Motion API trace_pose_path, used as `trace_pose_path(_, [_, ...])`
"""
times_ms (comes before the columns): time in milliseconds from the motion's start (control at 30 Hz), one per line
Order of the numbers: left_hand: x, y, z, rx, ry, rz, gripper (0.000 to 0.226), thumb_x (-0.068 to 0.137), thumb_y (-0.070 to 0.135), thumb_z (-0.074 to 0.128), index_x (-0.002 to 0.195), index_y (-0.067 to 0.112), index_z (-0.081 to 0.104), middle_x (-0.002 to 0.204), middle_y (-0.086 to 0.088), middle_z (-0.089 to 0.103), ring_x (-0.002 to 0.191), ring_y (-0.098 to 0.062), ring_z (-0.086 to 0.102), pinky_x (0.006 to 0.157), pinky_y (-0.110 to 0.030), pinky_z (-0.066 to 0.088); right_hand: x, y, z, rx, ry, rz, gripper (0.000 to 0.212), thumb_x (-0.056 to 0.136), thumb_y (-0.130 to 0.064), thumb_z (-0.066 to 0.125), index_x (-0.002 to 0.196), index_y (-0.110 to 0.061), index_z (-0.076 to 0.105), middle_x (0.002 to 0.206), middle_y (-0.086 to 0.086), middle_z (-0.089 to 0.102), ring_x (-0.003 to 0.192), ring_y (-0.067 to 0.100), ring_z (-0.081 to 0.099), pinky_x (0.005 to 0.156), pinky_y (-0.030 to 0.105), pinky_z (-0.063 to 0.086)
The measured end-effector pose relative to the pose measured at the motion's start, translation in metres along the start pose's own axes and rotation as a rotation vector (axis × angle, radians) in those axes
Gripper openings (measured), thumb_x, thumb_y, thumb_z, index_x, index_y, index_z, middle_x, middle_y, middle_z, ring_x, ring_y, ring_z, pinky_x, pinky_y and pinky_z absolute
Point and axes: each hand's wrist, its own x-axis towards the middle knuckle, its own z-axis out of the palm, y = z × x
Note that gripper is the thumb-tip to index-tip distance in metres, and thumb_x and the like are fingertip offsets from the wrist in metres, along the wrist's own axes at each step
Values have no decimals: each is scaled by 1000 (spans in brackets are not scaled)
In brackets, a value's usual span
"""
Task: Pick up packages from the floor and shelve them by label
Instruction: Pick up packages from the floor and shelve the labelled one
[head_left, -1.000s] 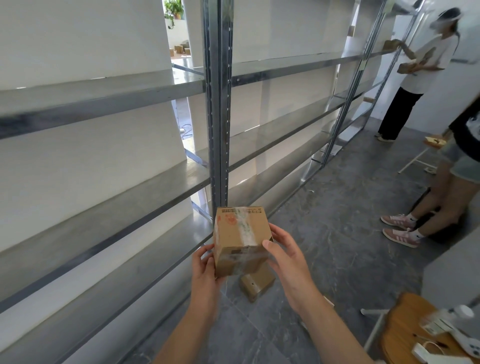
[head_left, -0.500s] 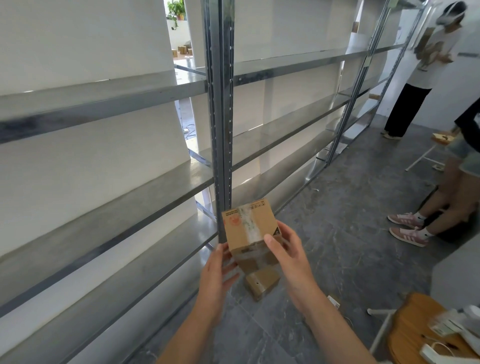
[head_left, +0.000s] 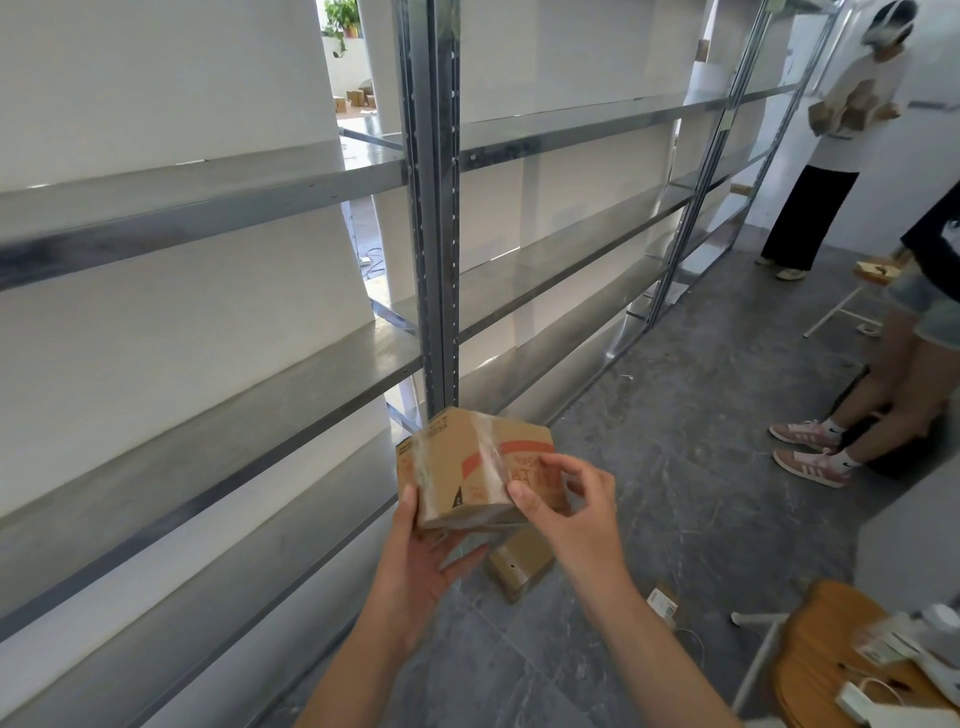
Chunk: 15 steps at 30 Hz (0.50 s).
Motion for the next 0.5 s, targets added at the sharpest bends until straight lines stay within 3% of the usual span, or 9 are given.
trace_pose_path(100, [1, -8, -2, -77, 8, -22, 59, 91, 59, 44, 131, 19, 61, 124, -15, 70, 121, -36, 62, 101, -58, 48, -1, -6, 3, 58, -24, 93, 76, 64, -44, 87, 128, -30, 49, 126, -8, 45, 115, 5, 51, 80, 13, 48])
trace_pose_path(200, [-2, -12, 3, -104, 50, -40, 63, 84, 63, 48, 126, 18, 63, 118, -16, 73, 118, -37, 64, 101, -55, 48, -3, -10, 5, 74, -93, 148, 57, 74, -42, 81, 122, -30, 53, 112, -15, 62, 98, -6, 58, 66, 11, 49])
trace_pose_path(300, [0, -12, 2, -66, 84, -41, 59, 91, 63, 41, 128, 21, 60, 117, -17, 72, 115, -38, 66, 100, -53, 50, -1, -7, 5, 157, -90, 182, 24, 92, -46, 60, 111, -32, 65, 112, -7, 71, 103, 5, 65, 86, 23, 53])
trace_pose_path(367, [-2, -7, 3, 44, 100, -19, 57, 93, 62, 40, 131, 23, 59, 119, -14, 72, 114, -34, 67, 99, -52, 51, 0, -4, 3, 188, -62, 199, 27, 98, -44, 51, 113, -31, 68, 118, -2, 72, 110, 13, 65, 98, 35, 52])
trace_pose_path(500, [-4, -2, -3, 331, 148, 124, 53, 91, 59, 46, 138, 37, 50, 129, -2, 63, 113, -20, 66, 92, -38, 56, -1, -2, -3, 159, -33, 230, 29, 102, -44, 43, 93, -39, 70, 111, -9, 71, 111, 10, 62, 105, 34, 45])
